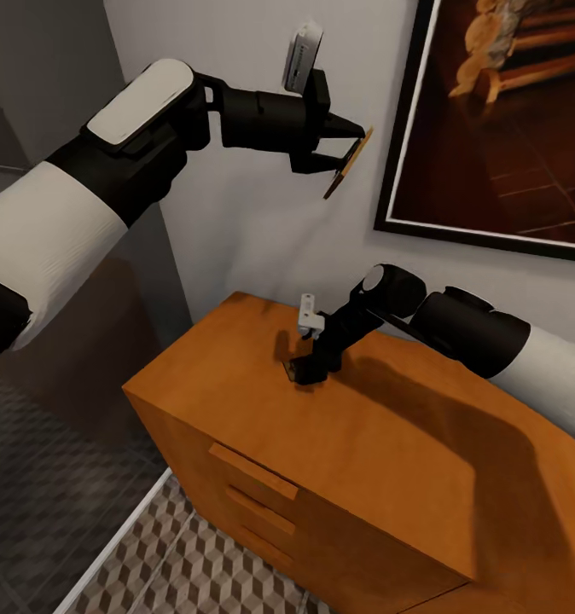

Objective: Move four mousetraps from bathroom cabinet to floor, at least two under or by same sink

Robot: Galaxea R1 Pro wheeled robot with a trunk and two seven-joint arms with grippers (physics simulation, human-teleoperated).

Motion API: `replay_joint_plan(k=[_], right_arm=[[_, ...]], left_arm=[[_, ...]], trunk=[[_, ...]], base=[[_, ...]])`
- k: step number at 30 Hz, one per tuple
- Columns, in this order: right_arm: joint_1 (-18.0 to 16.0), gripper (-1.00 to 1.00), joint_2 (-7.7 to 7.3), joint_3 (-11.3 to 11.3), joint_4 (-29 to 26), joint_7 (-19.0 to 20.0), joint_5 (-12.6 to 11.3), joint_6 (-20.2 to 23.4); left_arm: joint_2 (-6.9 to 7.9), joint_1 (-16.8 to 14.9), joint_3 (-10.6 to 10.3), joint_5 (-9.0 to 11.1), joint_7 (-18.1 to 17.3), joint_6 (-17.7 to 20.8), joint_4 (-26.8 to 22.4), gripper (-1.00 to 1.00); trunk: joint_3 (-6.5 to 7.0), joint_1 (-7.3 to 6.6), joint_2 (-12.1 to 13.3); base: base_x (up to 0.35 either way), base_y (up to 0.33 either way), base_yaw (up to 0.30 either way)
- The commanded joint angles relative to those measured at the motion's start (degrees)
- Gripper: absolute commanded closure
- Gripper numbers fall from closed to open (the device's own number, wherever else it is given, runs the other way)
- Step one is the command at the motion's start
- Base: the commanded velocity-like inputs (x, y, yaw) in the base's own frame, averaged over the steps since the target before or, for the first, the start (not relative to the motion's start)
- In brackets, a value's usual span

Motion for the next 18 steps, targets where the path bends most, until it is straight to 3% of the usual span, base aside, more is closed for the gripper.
replay_joint_plan(k=[1, 18], right_arm=[[-0.1, -1.00, -0.04, 0.1, 0.0, -0.1, -0.2, 0.3], [-0.1, -1.00, -0.37, 0.2, 0.0, 0.0, -0.3, -1.8]], left_arm=[[0.04, -0.1, -0.3, 0.5, 0.4, 0.0, -0.1, 1.00], [0.04, -0.1, -0.5, 0.5, 0.4, 0.0, 0.0, 1.00]], trunk=[[-0.06, 0.00, 0.0], [-0.06, 0.00, 0.0]], base=[[0.032, 0.000, 0.000], [0.004, -0.009, 0.000]])
